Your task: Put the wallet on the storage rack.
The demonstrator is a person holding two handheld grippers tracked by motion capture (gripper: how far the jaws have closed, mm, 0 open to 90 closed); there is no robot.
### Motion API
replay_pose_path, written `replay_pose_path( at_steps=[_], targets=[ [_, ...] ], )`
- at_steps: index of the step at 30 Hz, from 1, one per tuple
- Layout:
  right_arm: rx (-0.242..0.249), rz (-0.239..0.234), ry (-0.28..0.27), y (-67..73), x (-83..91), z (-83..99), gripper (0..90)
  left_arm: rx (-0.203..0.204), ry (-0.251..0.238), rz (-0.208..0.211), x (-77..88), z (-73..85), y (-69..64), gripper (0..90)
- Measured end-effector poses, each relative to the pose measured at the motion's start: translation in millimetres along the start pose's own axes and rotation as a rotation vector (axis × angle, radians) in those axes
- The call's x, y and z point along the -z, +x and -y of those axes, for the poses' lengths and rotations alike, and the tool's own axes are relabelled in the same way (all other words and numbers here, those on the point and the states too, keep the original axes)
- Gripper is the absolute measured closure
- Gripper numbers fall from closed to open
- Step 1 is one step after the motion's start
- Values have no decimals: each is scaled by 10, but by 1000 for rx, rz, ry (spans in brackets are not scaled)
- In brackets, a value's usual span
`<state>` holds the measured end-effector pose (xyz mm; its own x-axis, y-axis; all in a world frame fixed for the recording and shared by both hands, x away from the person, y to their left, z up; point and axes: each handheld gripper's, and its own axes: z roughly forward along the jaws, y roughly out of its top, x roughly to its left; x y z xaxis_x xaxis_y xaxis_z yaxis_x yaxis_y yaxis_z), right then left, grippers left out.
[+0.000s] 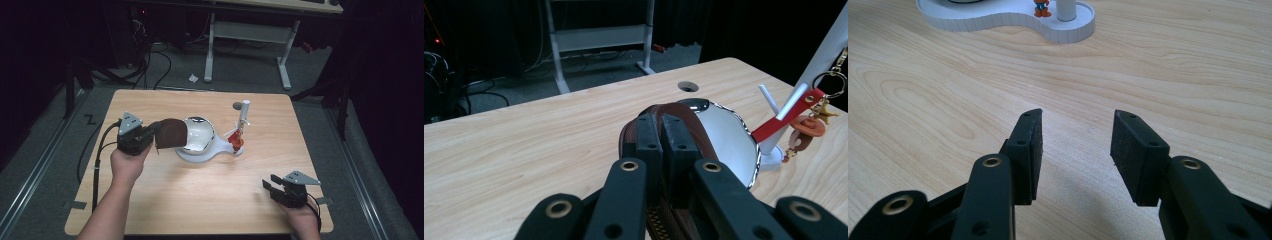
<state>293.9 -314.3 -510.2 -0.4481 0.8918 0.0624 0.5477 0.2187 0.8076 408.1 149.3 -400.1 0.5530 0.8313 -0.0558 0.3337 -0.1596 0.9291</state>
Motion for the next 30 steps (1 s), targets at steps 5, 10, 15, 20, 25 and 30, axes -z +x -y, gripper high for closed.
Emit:
replay_pose_path(
  at_steps=[5,10,15,20,25,30],
  targets=[
    [-2,-1,0,-10,-1,4,564,-23,25,-2,-110,-57,-27,875],
    [-4,-2,2,-16,0,4,564,-56,54,-15,-215,-99,-69,874],
    [-6,-3,-2,-20,3,2,565,-66,74,-16,-298,-107,-91,874],
    [-7,-5,-2,-19,1,0,565,-78,90,-21,-362,-114,-130,874],
    [-1,-8,-1,-10,2,-2,566,-85,119,-37,-416,-96,-168,873],
    [6,-9,-4,-5,3,-6,566,-77,125,-51,-477,-95,-208,872]
  ],
)
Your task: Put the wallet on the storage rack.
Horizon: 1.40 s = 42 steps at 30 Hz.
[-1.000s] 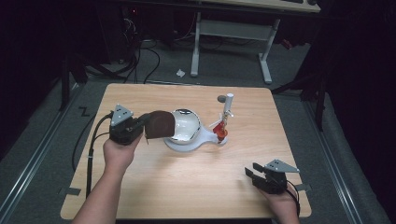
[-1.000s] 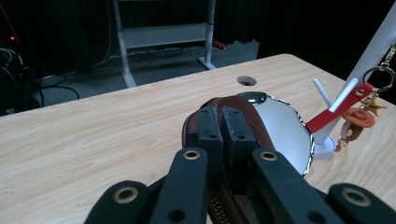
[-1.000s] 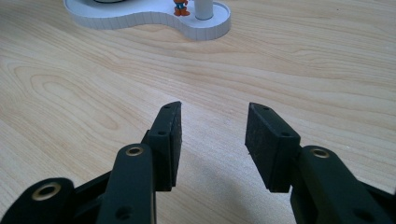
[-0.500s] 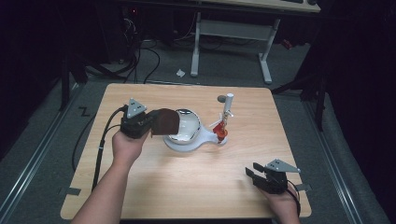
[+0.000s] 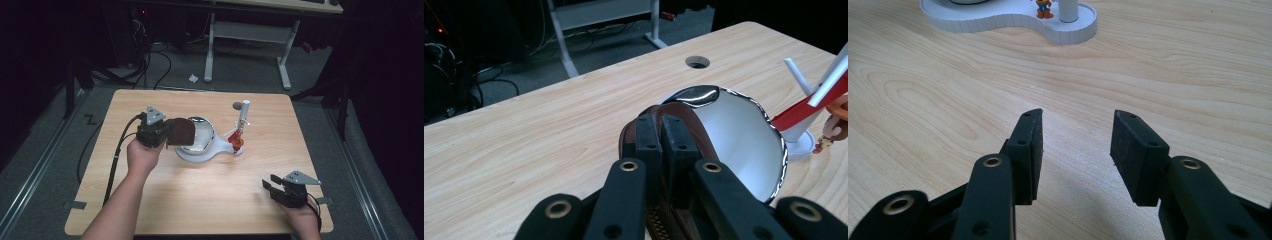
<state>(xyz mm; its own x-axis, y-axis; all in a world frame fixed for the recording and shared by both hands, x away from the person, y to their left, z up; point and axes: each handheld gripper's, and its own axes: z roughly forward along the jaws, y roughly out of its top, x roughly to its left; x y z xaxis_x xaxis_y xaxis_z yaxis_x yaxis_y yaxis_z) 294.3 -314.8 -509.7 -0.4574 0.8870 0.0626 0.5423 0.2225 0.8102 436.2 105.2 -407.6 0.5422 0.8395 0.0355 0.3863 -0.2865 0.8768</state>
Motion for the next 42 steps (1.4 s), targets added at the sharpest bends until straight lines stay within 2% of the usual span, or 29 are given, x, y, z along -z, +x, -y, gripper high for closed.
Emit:
replay_pose_path(
  at_steps=[13,20,24,33,36,39,42],
  targets=[
    [-4,-6,7,14,-7,8,565,-37,46,-41,-294,-29,-204,869],
    [-5,-7,7,8,-11,12,565,-22,50,-51,-412,-19,-272,863],
    [-5,-9,8,12,-12,12,565,6,24,-43,-424,4,-252,845],
    [-1,-11,9,18,-19,10,564,51,-10,4,-383,7,-218,634],
    [0,-12,9,19,-22,10,562,68,-21,33,-358,17,-198,562],
    [-1,-12,9,27,-21,6,561,94,-32,62,-313,28,-181,524],
    [-11,-14,10,23,-40,6,559,97,-40,71,-265,33,-174,484]
  ],
)
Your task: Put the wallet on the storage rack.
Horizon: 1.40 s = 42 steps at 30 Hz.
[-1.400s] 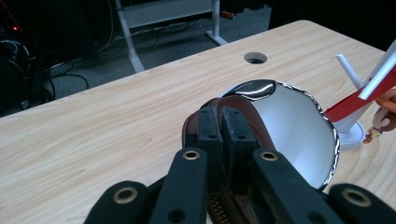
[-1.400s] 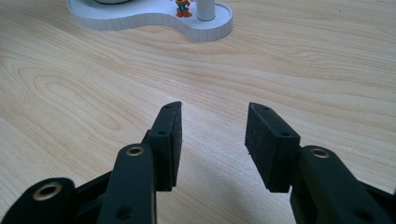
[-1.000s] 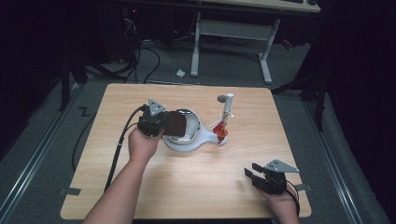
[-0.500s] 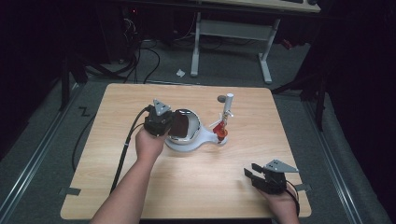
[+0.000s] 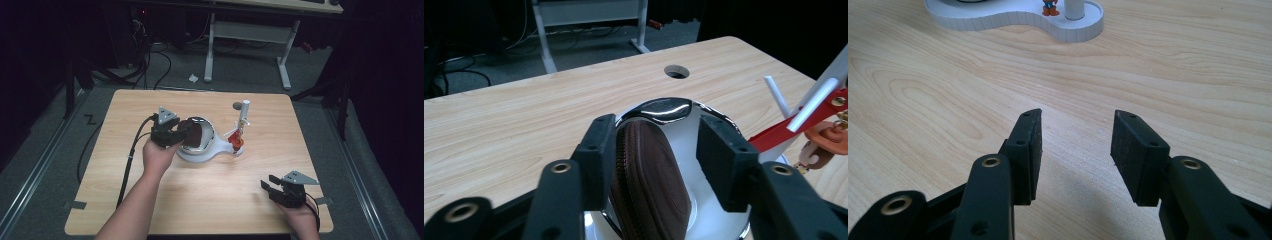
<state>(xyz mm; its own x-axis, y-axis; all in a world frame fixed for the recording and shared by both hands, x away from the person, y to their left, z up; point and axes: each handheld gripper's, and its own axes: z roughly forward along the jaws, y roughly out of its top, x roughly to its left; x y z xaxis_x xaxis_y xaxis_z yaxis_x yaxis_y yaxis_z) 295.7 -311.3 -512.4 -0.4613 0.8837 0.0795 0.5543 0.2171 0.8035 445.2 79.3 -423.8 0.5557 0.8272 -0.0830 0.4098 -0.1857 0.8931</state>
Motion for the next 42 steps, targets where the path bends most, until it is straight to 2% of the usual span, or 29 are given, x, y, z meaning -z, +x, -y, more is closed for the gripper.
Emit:
replay_pose_path(
  at_steps=[9,12,18,24,30,32,36,39,42],
  targets=[
    [2,-18,10,1,-85,-16,556,2,4,28,115,46,25,394],
    [5,-31,5,-8,-102,-10,543,8,-11,26,194,101,33,376],
    [18,-29,-2,-5,-103,9,520,30,-21,36,361,287,104,343],
    [11,-22,8,3,-132,1,516,47,3,48,507,574,180,323],
    [47,-22,14,58,-165,1,512,57,45,52,644,915,251,320],
    [25,-24,20,59,-156,10,511,72,72,53,668,1042,280,319],
    [28,-22,24,60,-145,10,511,69,104,54,723,1226,301,315],
    [34,-19,29,67,-141,16,514,24,161,32,729,1342,329,314],
    [40,-18,40,67,-159,25,514,-2,197,12,777,1425,377,315]
  ],
)
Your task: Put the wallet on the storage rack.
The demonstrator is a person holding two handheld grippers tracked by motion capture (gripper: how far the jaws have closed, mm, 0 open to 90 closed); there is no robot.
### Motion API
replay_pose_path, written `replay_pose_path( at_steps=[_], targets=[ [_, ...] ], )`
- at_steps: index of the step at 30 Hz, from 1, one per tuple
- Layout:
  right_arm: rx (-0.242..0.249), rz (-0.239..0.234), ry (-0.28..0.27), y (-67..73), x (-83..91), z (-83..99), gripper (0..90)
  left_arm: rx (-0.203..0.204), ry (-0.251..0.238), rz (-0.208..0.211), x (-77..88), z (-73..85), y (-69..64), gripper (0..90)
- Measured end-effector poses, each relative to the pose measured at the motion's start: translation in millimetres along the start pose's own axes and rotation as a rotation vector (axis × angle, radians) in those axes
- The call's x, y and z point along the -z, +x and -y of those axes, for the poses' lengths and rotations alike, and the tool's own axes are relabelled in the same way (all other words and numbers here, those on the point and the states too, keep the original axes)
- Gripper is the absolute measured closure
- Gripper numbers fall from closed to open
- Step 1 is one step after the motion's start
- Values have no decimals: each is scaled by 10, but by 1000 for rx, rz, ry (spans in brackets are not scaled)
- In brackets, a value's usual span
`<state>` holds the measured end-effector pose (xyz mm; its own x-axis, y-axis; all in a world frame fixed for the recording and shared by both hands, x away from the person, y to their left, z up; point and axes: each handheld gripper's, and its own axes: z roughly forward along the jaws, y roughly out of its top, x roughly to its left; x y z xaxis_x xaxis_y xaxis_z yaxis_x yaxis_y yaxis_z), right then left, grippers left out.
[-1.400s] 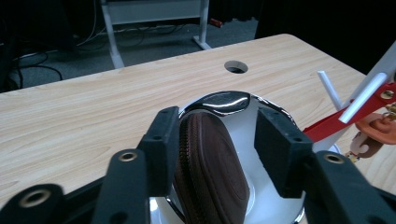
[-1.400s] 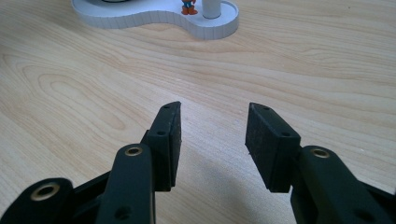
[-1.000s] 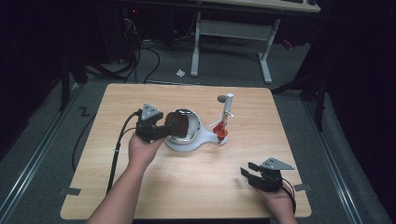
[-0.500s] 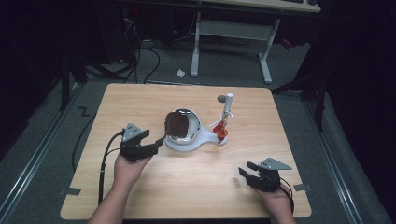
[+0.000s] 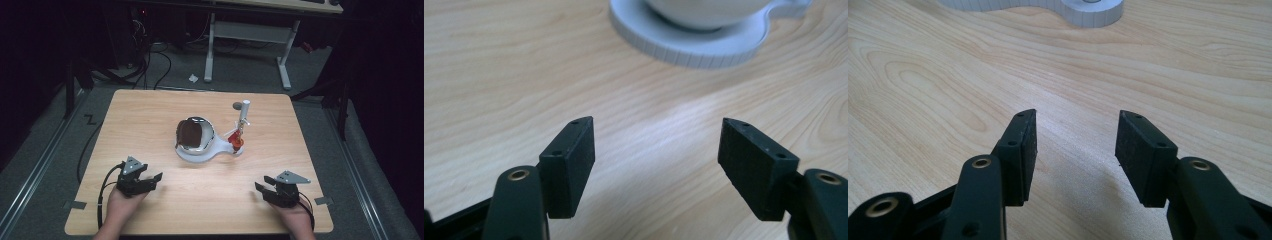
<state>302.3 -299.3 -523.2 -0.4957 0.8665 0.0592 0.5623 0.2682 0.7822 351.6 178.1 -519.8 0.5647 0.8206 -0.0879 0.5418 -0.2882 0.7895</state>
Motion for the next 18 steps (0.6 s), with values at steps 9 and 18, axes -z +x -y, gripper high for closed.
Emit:
replay_pose_path(
  at_steps=[9,18],
  targets=[
    [-13,21,-13,-9,54,25,505,-106,-74,-111,424,384,-36,324],
    [-31,28,3,-1,-21,11,489,70,-73,14,378,400,174,311]
  ],
)
